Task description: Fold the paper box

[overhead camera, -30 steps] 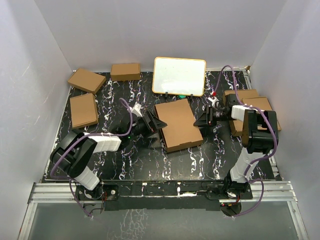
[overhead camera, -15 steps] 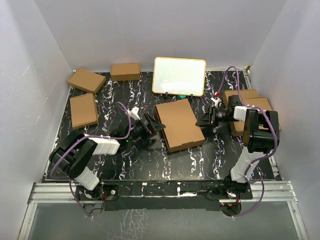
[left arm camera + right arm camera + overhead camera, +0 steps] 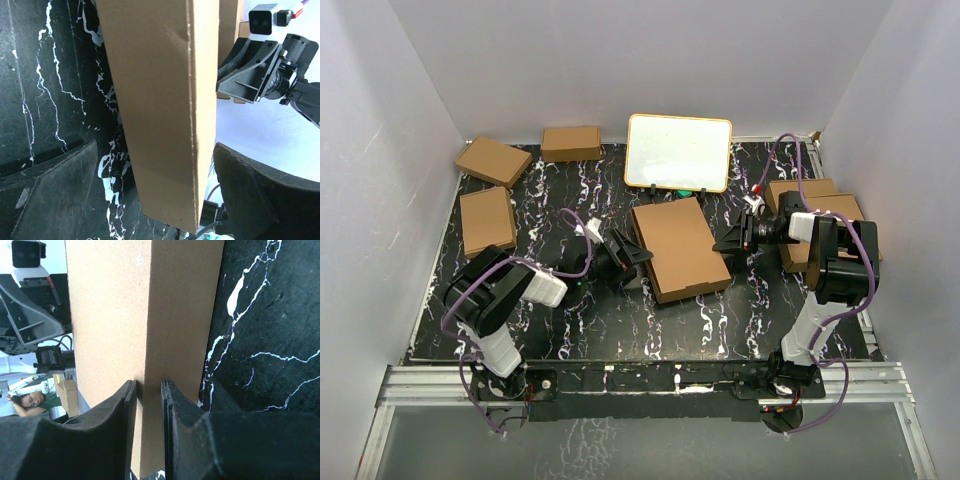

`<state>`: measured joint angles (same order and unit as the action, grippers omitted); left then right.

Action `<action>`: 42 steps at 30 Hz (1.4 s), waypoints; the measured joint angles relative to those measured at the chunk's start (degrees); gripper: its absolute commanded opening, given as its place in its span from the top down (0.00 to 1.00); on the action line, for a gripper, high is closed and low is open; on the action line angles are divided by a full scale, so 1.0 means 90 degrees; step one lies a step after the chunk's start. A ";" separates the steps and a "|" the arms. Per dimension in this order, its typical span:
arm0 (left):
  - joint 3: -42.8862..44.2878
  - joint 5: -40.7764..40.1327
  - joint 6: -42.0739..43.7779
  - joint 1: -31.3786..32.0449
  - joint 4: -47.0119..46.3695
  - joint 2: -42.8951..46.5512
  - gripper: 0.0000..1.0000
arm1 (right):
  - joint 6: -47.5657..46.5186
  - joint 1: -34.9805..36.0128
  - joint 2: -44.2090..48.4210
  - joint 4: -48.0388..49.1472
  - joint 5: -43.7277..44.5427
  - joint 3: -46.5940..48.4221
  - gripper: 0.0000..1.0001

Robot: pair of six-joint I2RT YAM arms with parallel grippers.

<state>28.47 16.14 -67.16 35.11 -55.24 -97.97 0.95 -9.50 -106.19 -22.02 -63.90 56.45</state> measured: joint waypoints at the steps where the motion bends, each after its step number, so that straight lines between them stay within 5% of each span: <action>1: 0.0015 0.0000 -0.0019 0.0000 -0.0058 -0.0090 0.03 | 0.0005 0.0000 -0.0005 0.0000 -0.0005 0.0000 0.73; 18: 0.0495 -0.0107 -0.0423 0.0284 -0.1445 -0.1309 0.09 | 0.0002 -0.0015 -0.0044 -0.0002 -0.0061 0.0000 0.73; 27: 0.0634 -0.0253 -0.0398 0.0374 -0.1511 -0.1455 0.45 | -0.0083 -0.0049 -0.0046 -0.0036 -0.0090 0.0002 0.67; 36: 0.0461 -0.0318 -0.0255 0.0376 -0.1319 -0.1039 0.63 | -0.0729 -0.0070 -0.0044 -0.0418 -0.0204 0.0007 0.28; 42: 0.0044 -0.0425 0.0138 0.0357 -0.0291 0.0440 0.71 | -0.1324 -0.0070 0.0350 -0.0886 -0.0488 0.0015 0.23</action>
<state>28.86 12.32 -65.91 38.33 -57.87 -94.02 -10.96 -10.13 -103.04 -30.00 -68.29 56.58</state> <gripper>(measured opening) 0.618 0.758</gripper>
